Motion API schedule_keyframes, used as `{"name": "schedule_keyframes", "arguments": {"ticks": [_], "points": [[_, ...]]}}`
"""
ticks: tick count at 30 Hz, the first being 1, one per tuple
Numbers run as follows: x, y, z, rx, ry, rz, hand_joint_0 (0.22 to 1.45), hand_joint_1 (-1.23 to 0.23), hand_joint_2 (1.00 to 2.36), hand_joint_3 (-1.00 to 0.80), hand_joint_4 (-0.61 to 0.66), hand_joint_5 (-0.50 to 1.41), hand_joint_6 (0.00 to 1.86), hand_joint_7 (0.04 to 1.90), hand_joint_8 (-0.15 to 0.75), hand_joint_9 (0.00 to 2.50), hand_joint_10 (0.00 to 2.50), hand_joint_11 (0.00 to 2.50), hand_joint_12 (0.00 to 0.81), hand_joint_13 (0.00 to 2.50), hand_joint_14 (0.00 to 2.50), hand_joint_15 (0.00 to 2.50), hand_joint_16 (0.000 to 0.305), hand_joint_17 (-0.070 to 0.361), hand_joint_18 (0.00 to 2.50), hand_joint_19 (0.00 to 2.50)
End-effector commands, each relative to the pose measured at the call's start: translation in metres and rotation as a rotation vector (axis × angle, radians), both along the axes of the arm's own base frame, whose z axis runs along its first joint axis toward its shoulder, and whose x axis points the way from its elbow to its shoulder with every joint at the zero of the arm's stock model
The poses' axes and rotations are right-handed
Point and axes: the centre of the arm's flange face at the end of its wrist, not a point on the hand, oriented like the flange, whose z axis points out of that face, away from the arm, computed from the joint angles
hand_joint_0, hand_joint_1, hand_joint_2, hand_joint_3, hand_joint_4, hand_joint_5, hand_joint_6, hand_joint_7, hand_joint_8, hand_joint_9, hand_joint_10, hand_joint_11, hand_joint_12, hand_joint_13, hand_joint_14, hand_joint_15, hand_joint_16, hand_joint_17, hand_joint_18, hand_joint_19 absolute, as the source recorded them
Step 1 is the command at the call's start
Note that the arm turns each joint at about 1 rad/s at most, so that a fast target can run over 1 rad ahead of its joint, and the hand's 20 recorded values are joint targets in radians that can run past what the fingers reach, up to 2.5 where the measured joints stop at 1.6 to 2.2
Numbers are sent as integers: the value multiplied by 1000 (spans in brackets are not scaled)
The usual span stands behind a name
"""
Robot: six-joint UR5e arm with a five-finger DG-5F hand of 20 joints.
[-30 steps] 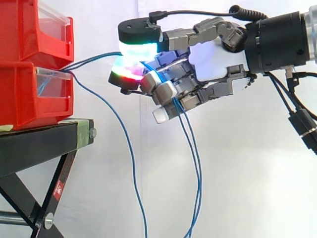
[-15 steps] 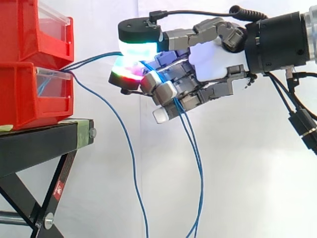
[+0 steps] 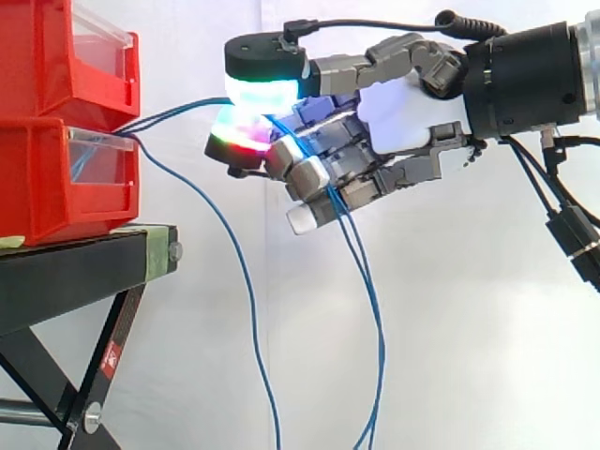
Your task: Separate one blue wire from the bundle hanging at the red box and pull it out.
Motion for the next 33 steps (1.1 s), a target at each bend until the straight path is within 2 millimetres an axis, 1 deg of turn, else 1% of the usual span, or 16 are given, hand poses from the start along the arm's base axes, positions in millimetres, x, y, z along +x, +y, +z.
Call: {"name": "schedule_keyframes", "arguments": {"ticks": [1,9,11,15,18,23,27,33], "points": [[0,0,0,0,1,0,637,-918,1008,-400,219,-249,901,986,327,885,16,1325,433,1062,27,1158,59,133,732,613],[0,0,1,0,-1,0,657,-947,1000,-495,223,-252,902,961,333,871,16,1307,439,1048,27,1135,58,131,740,600],[0,0,0,0,1,0,629,-905,1000,-500,223,-248,902,951,337,889,15,1318,438,1058,27,1135,58,130,742,621],[0,0,0,0,1,0,610,-824,1000,-500,223,-239,904,946,344,960,15,1307,436,1093,26,1131,57,129,765,653],[0,1,0,0,1,2,629,-751,1009,-390,210,-230,909,943,349,1012,15,1313,440,1137,26,1145,57,127,783,661],[0,1,0,0,1,2,616,-688,1016,-301,207,-226,910,961,353,1036,15,1316,438,1145,25,1151,57,129,802,682],[0,1,0,0,1,2,624,-705,1017,-264,207,-226,910,963,353,1037,15,1314,435,1145,25,1157,58,130,802,679],[0,1,0,0,1,2,632,-767,1015,-286,213,-228,912,966,348,1021,14,1334,435,1140,25,1157,58,130,798,678]]}}
